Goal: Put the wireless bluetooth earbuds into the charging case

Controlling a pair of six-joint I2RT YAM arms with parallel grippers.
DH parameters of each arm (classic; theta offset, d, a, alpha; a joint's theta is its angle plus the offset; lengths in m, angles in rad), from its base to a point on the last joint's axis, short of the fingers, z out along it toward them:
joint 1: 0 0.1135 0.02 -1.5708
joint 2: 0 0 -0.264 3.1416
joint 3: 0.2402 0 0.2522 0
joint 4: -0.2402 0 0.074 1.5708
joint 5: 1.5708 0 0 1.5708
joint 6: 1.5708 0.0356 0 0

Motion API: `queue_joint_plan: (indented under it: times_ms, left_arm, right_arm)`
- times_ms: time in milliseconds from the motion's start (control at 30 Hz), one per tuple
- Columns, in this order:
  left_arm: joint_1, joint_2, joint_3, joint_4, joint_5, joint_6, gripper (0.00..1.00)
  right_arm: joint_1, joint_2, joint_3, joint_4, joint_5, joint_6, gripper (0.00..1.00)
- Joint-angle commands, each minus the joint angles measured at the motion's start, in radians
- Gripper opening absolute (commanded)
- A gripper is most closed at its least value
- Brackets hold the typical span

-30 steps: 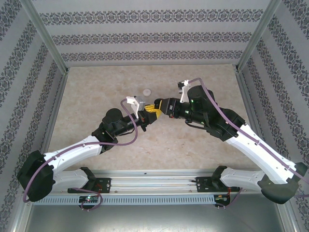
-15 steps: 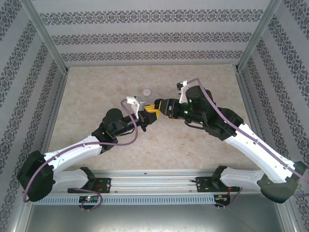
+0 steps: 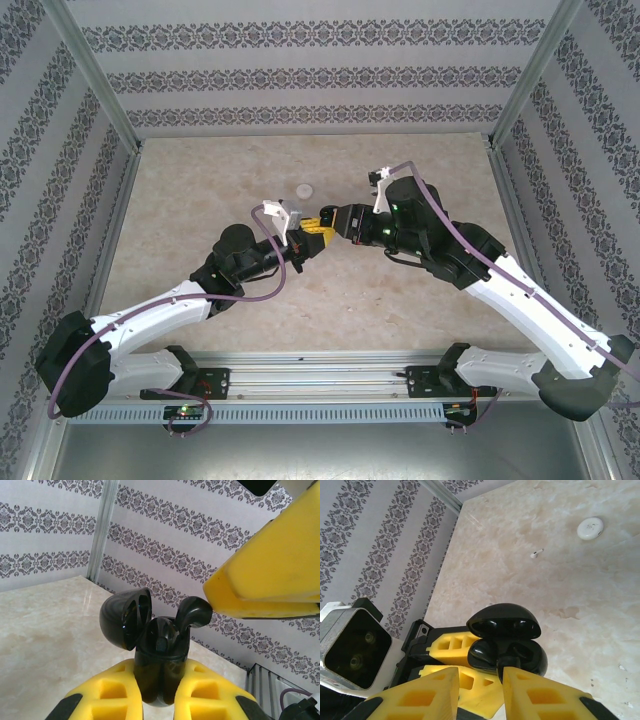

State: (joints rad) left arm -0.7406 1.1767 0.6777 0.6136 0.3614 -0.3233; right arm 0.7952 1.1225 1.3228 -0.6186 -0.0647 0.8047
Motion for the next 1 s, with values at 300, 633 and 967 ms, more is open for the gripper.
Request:
queue_joint_plan:
  times_ms: [300,633,967]
  left_arm:
    - [-0.011,-0.006,0.03,0.036,0.016,0.0,0.0]
    - [-0.011,0.002,0.033,0.039,0.025,-0.002,0.0]
    - [-0.011,-0.001,0.031,0.012,0.08,0.019,0.0]
  right_arm:
    - [-0.031,0.023,-0.015,-0.01,-0.018,-0.019,0.29]
    - [-0.043,0.036,-0.021,0.009,-0.05,-0.017,0.29]
    - [-0.141,-0.023,0.002,-0.047,-0.077,-0.056,0.32]
